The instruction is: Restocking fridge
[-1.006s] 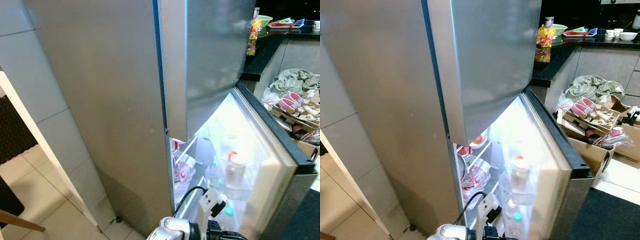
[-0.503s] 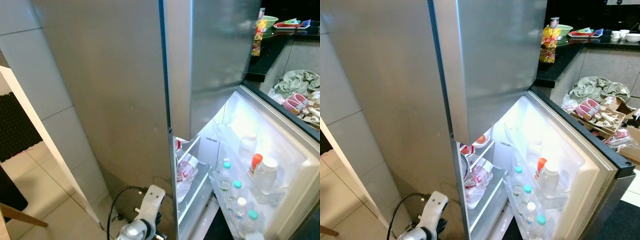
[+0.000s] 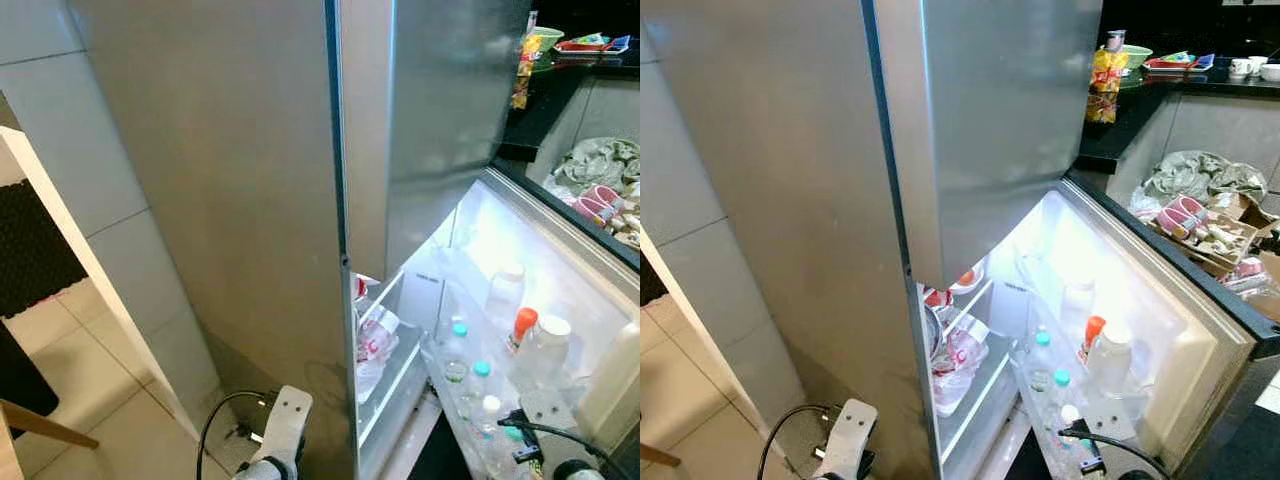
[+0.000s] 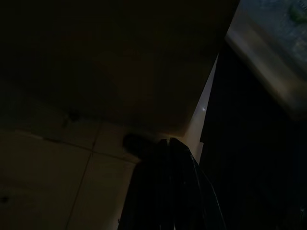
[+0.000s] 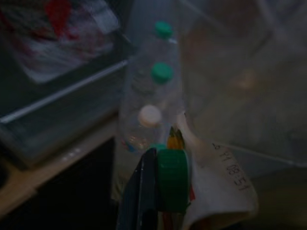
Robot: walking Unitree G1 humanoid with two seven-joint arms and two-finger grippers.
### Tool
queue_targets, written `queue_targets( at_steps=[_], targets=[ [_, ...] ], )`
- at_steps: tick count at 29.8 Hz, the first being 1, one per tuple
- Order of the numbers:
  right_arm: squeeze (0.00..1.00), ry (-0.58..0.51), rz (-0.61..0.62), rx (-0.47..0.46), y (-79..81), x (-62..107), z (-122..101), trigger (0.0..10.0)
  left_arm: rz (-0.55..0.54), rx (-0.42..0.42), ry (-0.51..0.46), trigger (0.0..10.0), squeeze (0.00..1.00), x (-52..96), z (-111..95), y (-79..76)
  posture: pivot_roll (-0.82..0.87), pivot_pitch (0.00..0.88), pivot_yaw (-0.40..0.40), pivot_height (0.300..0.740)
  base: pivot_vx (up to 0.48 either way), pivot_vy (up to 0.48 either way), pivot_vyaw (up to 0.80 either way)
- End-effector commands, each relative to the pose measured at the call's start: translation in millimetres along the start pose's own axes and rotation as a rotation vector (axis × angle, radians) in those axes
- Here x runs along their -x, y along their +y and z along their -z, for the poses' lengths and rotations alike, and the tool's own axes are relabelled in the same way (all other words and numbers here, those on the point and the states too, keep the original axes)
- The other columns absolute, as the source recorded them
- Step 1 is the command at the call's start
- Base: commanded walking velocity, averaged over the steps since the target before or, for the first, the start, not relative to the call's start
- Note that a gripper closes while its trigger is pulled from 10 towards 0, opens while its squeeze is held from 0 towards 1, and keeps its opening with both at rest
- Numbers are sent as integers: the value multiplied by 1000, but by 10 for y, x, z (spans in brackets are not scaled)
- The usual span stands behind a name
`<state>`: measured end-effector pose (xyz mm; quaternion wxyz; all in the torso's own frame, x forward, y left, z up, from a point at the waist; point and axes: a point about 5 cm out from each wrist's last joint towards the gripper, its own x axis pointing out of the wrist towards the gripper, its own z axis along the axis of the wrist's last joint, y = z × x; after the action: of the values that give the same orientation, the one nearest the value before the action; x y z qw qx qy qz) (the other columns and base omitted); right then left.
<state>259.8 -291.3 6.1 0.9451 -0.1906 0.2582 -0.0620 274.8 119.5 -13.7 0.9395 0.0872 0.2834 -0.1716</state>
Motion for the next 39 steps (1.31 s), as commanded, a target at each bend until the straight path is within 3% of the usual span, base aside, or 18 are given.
queue_targets(
  at_steps=[1, 2, 4, 5, 7, 10, 11, 12, 13, 15, 16, 21, 22, 24, 25, 27, 32, 39],
  targets=[
    [0, 9, 261, -8, -452, 8, -81, 10000, -32, -14, 37, 10000, 0, 56, 133, 103, -59, 76, 48, 740, 0, 0, 0],
    [0, 9, 261, -8, -452, 8, -81, 10000, -32, -14, 37, 10000, 0, 56, 133, 103, -59, 76, 48, 740, 0, 0, 0],
    [0, 54, 466, -55, -778, 95, -24, 10000, -40, -12, 41, 10000, 0, 70, 156, 128, -56, 75, 49, 740, 0, 0, 0],
    [0, 54, 466, -55, -778, 95, -24, 10000, -40, -12, 41, 10000, 0, 70, 156, 128, -56, 75, 49, 740, 0, 0, 0],
    [0, 111, 655, -82, -1091, 254, 115, 10000, -50, -13, 45, 10000, 0, 83, 181, 160, -50, 75, 48, 740, 0, 0, 0],
    [0, 146, 727, -92, -1205, 343, 207, 10000, -55, -15, 47, 10000, 0, 88, 192, 175, -49, 74, 47, 740, 0, 0, 0],
    [0, 191, 779, -91, -1273, 434, 329, 10000, -61, -15, 47, 10000, 0, 93, 202, 188, -49, 74, 47, 740, 0, 0, 0],
    [0, 191, 779, -91, -1273, 434, 329, 10000, -61, -15, 47, 10000, 0, 93, 202, 188, -49, 74, 47, 740, 0, 0, 0],
    [0, 236, 794, -96, -1259, 503, 467, 10000, -65, -15, 49, 10000, 0, 99, 216, 198, -50, 67, 48, 740, 0, 0, 0],
    [0, 284, 717, -127, -1023, 531, 679, 10000, -70, -24, 59, 10000, 0, 114, 260, 205, -56, 63, 55, 740, 0, 0, 0],
    [0, 284, 717, -127, -1023, 531, 679, 10000, -70, -24, 59, 10000, 0, 114, 260, 205, -56, 63, 55, 740, 0, 0, 0],
    [0, 262, 323, -197, -139, 381, 779, 10000, -75, 18, 73, 10000, 0, 138, 351, 195, -64, 54, 63, 740, 0, 0, 0],
    [0, 262, 323, -197, -139, 381, 779, 10000, -75, 18, 73, 10000, 0, 138, 351, 195, -64, 54, 63, 740, 0, 0, 0],
    [0, 264, 76, -157, 297, 350, 771, 10000, -93, 51, 98, 10000, 0, 162, 429, 219, -63, 50, 58, 740, 0, 0, 0],
    [0, 264, 76, -157, 297, 350, 771, 10000, -93, 51, 98, 10000, 0, 162, 429, 219, -63, 50, 58, 740, 0, 0, 0],
    [0, 255, -72, -151, 598, 346, 733, 10000, -110, 70, 129, 10000, 0, 188, 511, 244, -57, 45, 53, 740, 0, 0, 0],
    [0, 233, -229, -181, 946, 337, 624, 10000, -164, 140, 162, 10000, 0, 220, 605, 281, -55, 37, 43, 740, 0, 0, 0],
    [0, 219, -282, -204, 1018, 341, 593, 10000, -156, 171, 174, 10000, 0, 218, 645, 232, -60, 14, 59, 740, 0, 0, 0]
  ],
)
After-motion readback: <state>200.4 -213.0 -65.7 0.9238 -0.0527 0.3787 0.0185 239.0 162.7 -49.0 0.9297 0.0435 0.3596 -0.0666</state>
